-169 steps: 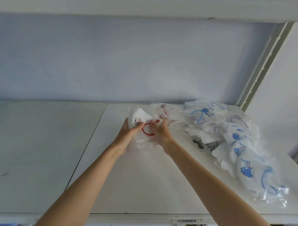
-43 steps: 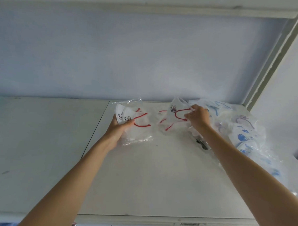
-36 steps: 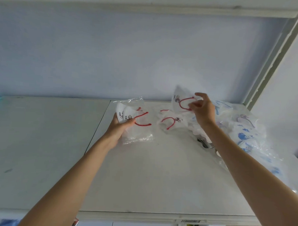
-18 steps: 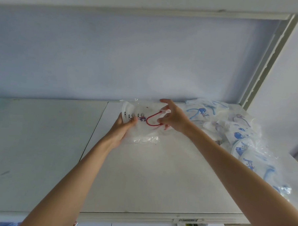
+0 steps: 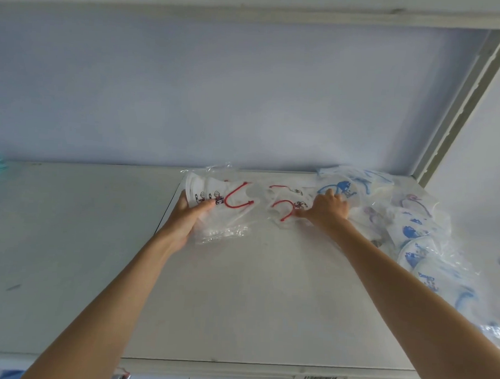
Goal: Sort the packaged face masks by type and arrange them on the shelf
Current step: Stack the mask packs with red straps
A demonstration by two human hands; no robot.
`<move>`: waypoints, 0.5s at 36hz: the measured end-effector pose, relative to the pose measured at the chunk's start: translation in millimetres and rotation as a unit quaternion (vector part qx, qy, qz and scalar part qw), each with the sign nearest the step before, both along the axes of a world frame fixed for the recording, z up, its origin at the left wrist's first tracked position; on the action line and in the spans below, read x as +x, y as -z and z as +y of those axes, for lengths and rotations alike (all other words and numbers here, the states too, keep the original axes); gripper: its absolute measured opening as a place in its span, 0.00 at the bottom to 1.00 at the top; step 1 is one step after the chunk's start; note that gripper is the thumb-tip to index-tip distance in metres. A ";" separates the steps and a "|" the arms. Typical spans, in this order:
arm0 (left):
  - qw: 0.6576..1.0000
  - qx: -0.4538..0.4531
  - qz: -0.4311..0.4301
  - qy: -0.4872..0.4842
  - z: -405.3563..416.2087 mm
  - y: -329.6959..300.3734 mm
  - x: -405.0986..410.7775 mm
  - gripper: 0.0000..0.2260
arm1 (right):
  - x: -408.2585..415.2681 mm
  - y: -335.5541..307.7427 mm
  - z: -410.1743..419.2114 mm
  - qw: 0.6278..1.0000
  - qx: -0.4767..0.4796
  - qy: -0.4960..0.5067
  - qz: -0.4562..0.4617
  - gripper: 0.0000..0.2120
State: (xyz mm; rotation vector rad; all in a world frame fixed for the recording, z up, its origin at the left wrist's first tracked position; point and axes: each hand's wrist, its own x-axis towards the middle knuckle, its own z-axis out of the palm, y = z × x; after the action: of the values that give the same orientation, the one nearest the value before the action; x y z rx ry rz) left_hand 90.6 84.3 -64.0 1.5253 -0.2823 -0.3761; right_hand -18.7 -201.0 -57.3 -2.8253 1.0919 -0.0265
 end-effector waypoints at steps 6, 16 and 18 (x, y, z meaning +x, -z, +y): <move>1.000 0.005 -0.005 0.005 -2.2 -1.6 -0.5 0.20 | 5.4 5.3 -7.5 0.992 0.100 -0.006 -0.081 0.24; 1.000 0.000 -0.002 0.009 -0.1 -0.2 -1.3 0.25 | -6.6 -7.1 -15.2 0.894 0.326 0.004 -0.307 0.15; 1.000 0.003 -0.004 0.008 1.1 0.2 -1.0 0.23 | -10.3 -14.6 -17.4 0.862 0.374 -0.016 -0.342 0.13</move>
State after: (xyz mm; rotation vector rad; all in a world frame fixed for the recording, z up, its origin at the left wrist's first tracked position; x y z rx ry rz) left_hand 89.6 85.4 -64.1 1.5310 -0.2990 -0.3840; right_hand -29.0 -218.4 -42.7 -1.8801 0.6685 -0.4563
